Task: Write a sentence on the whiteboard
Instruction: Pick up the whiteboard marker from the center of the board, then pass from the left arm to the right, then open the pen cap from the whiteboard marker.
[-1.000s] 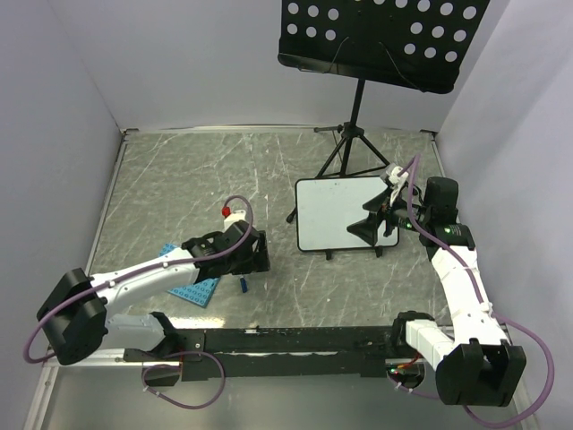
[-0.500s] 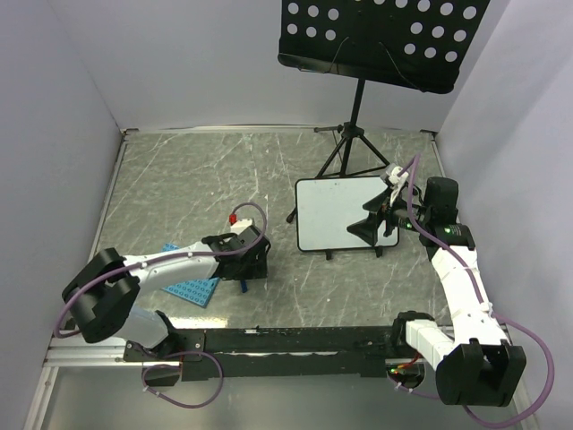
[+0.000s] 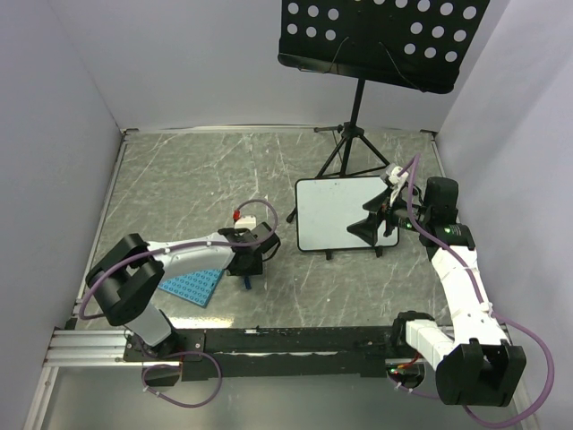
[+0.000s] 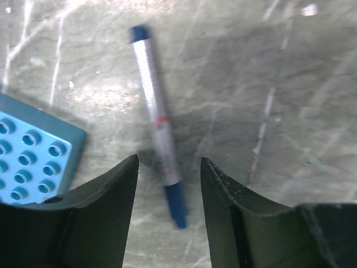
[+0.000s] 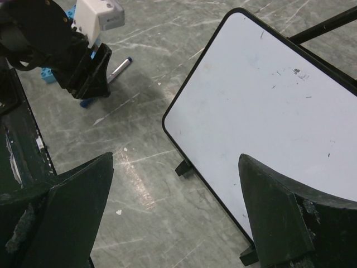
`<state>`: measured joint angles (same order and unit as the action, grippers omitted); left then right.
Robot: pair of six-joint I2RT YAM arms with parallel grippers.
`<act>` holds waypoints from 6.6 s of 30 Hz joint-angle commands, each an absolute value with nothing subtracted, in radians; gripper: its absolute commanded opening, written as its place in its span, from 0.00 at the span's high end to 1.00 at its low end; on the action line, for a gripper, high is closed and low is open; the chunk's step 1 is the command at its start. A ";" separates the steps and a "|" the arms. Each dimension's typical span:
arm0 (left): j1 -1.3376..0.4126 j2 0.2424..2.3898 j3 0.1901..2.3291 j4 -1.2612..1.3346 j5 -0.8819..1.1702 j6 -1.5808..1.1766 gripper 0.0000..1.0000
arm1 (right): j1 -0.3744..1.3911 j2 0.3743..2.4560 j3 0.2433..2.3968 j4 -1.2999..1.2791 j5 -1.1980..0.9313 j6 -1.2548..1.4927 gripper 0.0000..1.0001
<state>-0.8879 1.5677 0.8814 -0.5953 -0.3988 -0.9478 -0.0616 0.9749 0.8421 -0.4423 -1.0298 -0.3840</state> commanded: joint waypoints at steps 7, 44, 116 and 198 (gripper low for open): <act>-0.885 1.574 0.881 -0.569 -0.394 -0.942 0.49 | -0.067 0.971 0.850 -0.428 -1.046 -0.411 0.00; -0.992 1.187 0.670 0.127 -0.097 -0.290 0.99 | 0.190 1.186 0.787 -0.083 -1.157 0.123 0.01; -1.078 1.315 0.861 0.087 -0.146 -0.209 0.99 | 0.359 1.433 0.927 -0.285 -1.143 0.115 0.93; -0.884 1.262 0.658 0.511 0.564 -0.331 0.99 | 0.213 1.282 0.877 -0.195 -1.470 0.040 1.00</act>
<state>-0.8772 1.2491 0.6094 0.5140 0.4999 -0.3542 0.2070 1.2850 0.8749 -0.2272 -1.4403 0.0536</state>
